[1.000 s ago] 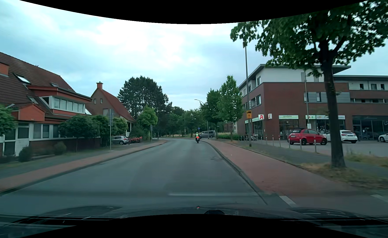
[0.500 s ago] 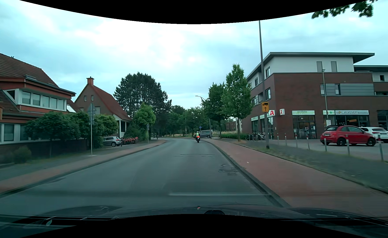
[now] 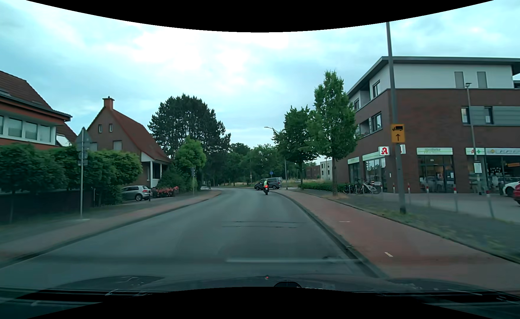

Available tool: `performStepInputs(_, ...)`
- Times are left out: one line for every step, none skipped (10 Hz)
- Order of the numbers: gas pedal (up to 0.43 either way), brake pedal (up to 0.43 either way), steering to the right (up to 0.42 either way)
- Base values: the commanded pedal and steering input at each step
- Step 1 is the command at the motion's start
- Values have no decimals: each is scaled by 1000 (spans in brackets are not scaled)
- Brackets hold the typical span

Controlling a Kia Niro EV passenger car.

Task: Follow the waypoints while adhering to traffic rules and regulations

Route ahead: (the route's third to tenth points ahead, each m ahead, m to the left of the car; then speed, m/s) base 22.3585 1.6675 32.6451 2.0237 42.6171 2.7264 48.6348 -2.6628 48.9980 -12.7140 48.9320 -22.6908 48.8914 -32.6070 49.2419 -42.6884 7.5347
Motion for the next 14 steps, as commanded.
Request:
performStepInputs(138,0,-5)
performStepInputs(130,0,-3)
performStepInputs(130,0,-3)
performStepInputs(118,0,-2)
performStepInputs(118,0,-2)
performStepInputs(118,0,3)
performStepInputs(118,0,12)
performStepInputs(118,0,11)
performStepInputs(118,0,1)
performStepInputs(118,0,-10)
performStepInputs(118,0,-12)
performStepInputs(118,0,-10)
performStepInputs(118,0,-11)
performStepInputs(118,0,-13)
